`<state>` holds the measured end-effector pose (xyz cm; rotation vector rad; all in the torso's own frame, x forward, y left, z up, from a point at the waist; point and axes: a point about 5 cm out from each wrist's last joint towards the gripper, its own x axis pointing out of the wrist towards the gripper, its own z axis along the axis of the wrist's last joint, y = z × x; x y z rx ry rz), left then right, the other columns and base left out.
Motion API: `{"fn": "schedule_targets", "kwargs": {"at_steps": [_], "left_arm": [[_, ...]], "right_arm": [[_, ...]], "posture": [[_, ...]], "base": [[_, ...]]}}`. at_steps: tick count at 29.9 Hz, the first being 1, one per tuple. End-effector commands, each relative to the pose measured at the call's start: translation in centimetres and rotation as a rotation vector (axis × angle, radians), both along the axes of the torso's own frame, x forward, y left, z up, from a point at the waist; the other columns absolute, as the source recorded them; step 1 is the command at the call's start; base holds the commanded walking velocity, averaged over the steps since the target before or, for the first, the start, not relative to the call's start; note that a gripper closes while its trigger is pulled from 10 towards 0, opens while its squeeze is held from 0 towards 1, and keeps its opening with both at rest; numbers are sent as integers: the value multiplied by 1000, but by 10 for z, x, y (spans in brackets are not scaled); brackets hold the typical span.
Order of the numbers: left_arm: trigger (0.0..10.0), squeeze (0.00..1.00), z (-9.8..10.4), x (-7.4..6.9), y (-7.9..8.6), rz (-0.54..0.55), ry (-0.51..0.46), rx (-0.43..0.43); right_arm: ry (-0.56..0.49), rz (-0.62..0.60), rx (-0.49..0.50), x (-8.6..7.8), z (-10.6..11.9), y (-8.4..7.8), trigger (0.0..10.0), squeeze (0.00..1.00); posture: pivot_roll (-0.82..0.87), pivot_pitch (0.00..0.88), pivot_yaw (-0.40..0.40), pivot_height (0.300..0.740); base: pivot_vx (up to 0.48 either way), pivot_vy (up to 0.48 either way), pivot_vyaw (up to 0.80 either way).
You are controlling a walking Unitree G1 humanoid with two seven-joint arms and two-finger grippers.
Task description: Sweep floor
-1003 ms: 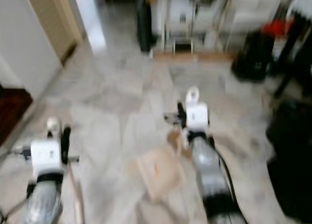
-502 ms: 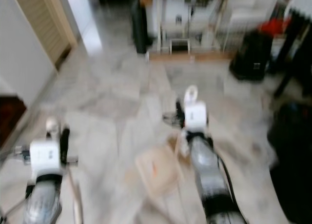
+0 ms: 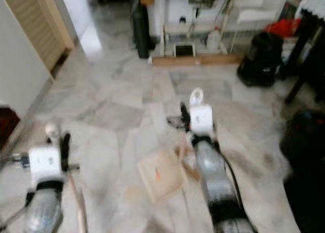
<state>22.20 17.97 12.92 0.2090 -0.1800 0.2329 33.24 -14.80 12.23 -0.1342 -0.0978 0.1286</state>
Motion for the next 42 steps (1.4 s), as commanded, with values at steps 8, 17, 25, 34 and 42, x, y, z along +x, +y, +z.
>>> {"fn": "schedule_targets", "kwargs": {"at_steps": [8, 17, 25, 34, 42], "left_arm": [[10000, 0, 9, -1, 4, 6, -40, 31], [10000, 0, 8, -1, 3, 0, -39, 30], [10000, 0, 9, 0, 2, -2, -37, 29], [10000, 0, 8, 0, 3, -1, -35, 30], [10000, 0, 9, 0, 3, -1, -35, 30]], "right_arm": [[-82, 32, 16, 4, 18, 11, 10000, 0], [-69, 32, 17, 5, 17, 11, 10000, 0], [-79, 40, 13, 4, 17, 12, 10000, 0], [-74, 34, 16, 5, 17, 12, 10000, 0], [-71, 28, 12, 5, 16, 11, 10000, 0]], "posture": [[-170, 45, 44, 740], [-172, 37, 46, 740], [-169, 44, 45, 740], [-168, 49, 44, 740], [-169, 55, 44, 740]], "base": [[334, 0, -262], [333, 0, -210], [333, 0, -486], [333, 0, 0], [334, 0, -370]]}}
